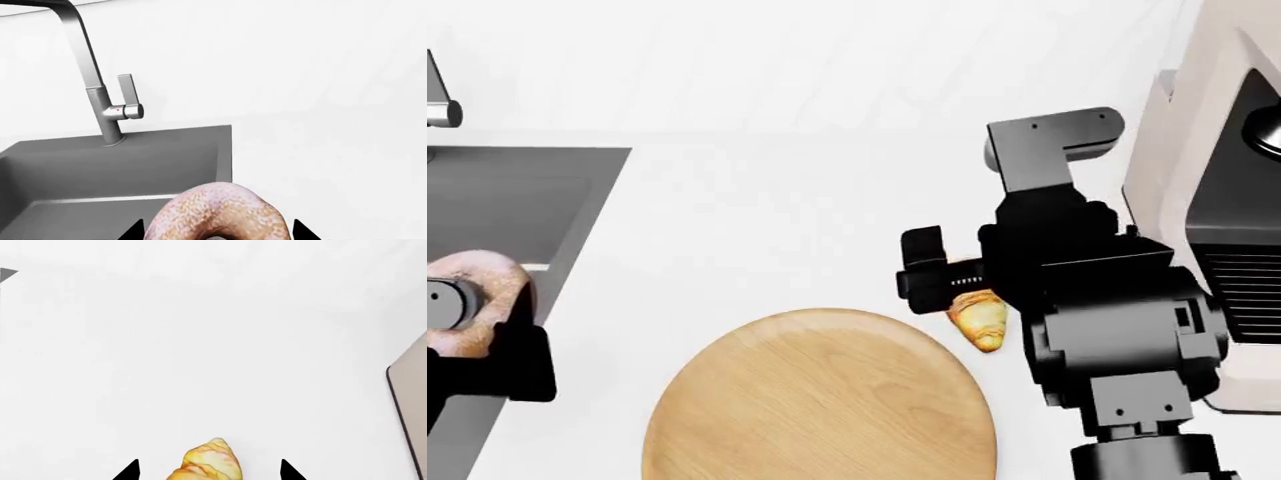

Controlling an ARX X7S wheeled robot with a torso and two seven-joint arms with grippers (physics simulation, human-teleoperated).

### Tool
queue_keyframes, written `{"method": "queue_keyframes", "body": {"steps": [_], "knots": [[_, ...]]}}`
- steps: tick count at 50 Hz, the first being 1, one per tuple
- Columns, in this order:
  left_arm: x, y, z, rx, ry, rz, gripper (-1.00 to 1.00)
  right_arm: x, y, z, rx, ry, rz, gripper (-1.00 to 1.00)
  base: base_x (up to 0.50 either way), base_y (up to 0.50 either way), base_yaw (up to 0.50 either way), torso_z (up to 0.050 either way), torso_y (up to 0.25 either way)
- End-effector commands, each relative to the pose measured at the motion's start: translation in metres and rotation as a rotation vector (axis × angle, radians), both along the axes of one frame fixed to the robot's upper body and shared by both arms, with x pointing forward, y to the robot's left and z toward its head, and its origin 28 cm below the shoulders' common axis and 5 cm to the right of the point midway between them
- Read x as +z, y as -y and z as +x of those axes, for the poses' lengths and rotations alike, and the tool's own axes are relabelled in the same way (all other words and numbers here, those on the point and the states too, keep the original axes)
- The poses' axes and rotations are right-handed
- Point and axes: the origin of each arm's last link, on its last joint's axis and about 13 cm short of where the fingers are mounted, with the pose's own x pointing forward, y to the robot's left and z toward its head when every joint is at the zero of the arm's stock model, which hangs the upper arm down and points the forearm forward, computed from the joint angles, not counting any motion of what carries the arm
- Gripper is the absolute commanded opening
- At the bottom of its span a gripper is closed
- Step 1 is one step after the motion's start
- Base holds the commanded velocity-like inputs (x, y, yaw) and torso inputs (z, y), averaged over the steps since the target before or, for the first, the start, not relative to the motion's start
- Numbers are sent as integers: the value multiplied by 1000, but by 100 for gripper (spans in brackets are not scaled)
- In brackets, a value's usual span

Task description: Place the pastries on the plates.

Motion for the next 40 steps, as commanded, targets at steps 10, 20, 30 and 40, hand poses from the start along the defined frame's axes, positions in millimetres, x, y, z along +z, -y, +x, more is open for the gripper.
{"method": "queue_keyframes", "body": {"steps": [10,20,30,40], "knots": [[5,3,-5,-11,31,-26,-100,-28,-4,8,-12,-121,34,100,0,0,0,0,0],[5,4,-4,-21,29,-26,-100,-24,-4,7,-15,-102,52,100,0,0,0,0,1],[10,9,-4,-35,35,-12,-100,-5,2,5,-45,-22,92,-100,0,0,0,0,1],[42,31,-18,-214,80,42,-100,45,10,-5,-66,133,79,-100,0,0,0,0,1]]}}
